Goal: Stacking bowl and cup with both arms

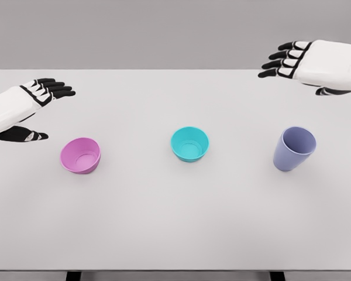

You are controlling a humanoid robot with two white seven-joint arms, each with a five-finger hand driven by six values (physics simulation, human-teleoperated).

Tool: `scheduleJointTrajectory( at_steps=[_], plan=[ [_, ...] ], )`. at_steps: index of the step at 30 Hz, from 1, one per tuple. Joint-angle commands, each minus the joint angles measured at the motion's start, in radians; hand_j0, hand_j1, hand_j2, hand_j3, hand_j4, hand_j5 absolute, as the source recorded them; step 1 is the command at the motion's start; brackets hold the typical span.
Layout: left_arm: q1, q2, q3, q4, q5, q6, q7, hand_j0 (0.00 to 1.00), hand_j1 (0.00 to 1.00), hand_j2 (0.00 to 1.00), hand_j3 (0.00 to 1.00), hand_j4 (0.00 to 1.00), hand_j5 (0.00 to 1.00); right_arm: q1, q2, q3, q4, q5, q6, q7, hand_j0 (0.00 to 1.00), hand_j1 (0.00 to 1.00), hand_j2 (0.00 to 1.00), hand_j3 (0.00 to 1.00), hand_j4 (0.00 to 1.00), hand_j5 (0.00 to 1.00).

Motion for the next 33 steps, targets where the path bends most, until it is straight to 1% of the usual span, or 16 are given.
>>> scheduleJointTrajectory(
  at_steps=[1, 5, 6, 8, 9, 11, 12, 13, 14, 15, 19, 20, 21, 23, 27, 33],
  plan=[
    [0.0, -0.001, 0.001, 0.001, 0.005, 0.001, -0.001, 1.0, 1.0, 1.0, 1.0, 1.0, 1.0, 0.0, -0.005, 0.012, -0.016, -0.002, 0.003, 0.0, 1.0, 1.0, 1.0, 1.0, 1.0, 1.0],
    [-0.005, -0.001, 0.004, 0.002, -0.004, 0.001, -0.006, 1.0, 1.0, 1.0, 1.0, 1.0, 1.0, -0.002, 0.004, 0.006, -0.021, -0.018, 0.003, 0.0, 1.0, 1.0, 1.0, 1.0, 1.0, 1.0],
    [-0.014, 0.004, 0.011, -0.001, -0.013, 0.001, -0.032, 1.0, 1.0, 1.0, 1.0, 1.0, 1.0, 0.002, 0.004, 0.001, -0.021, -0.018, 0.003, 0.0, 1.0, 1.0, 1.0, 1.0, 1.0, 1.0],
    [-0.017, 0.005, 0.057, -0.009, -0.003, 0.001, -0.176, 1.0, 1.0, 1.0, 1.0, 1.0, 1.0, -0.008, 0.004, 0.0, -0.021, -0.021, 0.003, 0.0, 1.0, 1.0, 1.0, 1.0, 1.0, 1.0],
    [-0.034, 0.001, 0.071, -0.01, 0.008, 0.001, -0.285, 1.0, 1.0, 1.0, 1.0, 1.0, 1.0, -0.008, 0.002, -0.028, -0.016, -0.022, 0.003, 0.0, 1.0, 1.0, 1.0, 1.0, 1.0, 1.0],
    [-0.081, 0.001, 0.065, -0.019, 0.053, 0.001, -0.424, 1.0, 1.0, 1.0, 1.0, 1.0, 1.0, 0.012, -0.028, -0.1, -0.02, -0.027, 0.003, 0.0, 1.0, 1.0, 1.0, 1.0, 1.0, 1.0],
    [-0.087, 0.005, 0.06, -0.041, 0.082, 0.001, -0.424, 1.0, 1.0, 1.0, 1.0, 1.0, 1.0, 0.04, -0.036, -0.1, -0.009, -0.027, 0.003, 0.0, 1.0, 1.0, 1.0, 1.0, 1.0, 1.0],
    [-0.103, 0.012, 0.053, -0.088, 0.105, 0.001, -0.424, 1.0, 1.0, 1.0, 1.0, 1.0, 1.0, 0.098, -0.042, -0.101, -0.007, -0.027, 0.003, 0.0, 1.0, 1.0, 1.0, 1.0, 1.0, 1.0],
    [-0.104, 0.031, 0.044, -0.11, 0.117, 0.001, -0.424, 1.0, 1.0, 1.0, 1.0, 1.0, 1.0, 0.106, -0.042, -0.103, -0.009, -0.027, 0.003, 0.0, 1.0, 1.0, 1.0, 1.0, 1.0, 1.0],
    [-0.135, 0.061, -0.007, -0.114, 0.148, 0.001, -0.424, 1.0, 1.0, 1.0, 1.0, 1.0, 1.0, 0.106, -0.032, -0.115, -0.007, -0.024, 0.003, 0.0, 1.0, 1.0, 1.0, 1.0, 1.0, 1.0],
    [-0.414, 0.116, -0.405, -0.104, 0.295, 0.001, -0.424, 1.0, 1.0, 1.0, 1.0, 1.0, 1.0, 0.098, -0.027, -0.149, -0.021, -0.022, 0.003, 0.0, 1.0, 1.0, 1.0, 1.0, 1.0, 1.0],
    [-0.472, 0.134, -0.493, -0.102, 0.345, 0.001, -0.424, 1.0, 1.0, 1.0, 1.0, 1.0, 1.0, 0.098, -0.028, -0.161, -0.021, -0.024, 0.003, 0.0, 1.0, 1.0, 1.0, 1.0, 1.0, 1.0],
    [-0.505, 0.147, -0.545, -0.104, 0.387, 0.001, -0.424, 1.0, 1.0, 1.0, 1.0, 1.0, 1.0, 0.098, -0.038, -0.161, -0.023, -0.024, 0.003, 0.0, 1.0, 1.0, 1.0, 1.0, 1.0, 1.0],
    [-0.528, 0.182, -0.585, -0.104, 0.438, 0.001, -0.424, 1.0, 1.0, 1.0, 1.0, 1.0, 1.0, 0.104, -0.039, -0.169, -0.032, -0.025, 0.003, 0.0, 1.0, 1.0, 1.0, 1.0, 1.0, 1.0],
    [-0.528, 0.19, -0.631, -0.102, 0.441, 0.001, -0.424, 1.0, 1.0, 1.0, 1.0, 1.0, 1.0, 0.112, -0.027, -0.166, -0.032, -0.027, 0.003, 0.0, 1.0, 1.0, 1.0, 1.0, 1.0, 1.0],
    [-0.525, 0.193, -0.636, -0.104, 0.461, 0.092, -0.424, 1.0, 1.0, 1.0, 1.0, 1.0, 1.0, 0.107, -0.016, -0.172, -0.032, -0.027, 0.003, 0.0, 1.0, 1.0, 1.0, 1.0, 1.0, 1.0]
  ],
)
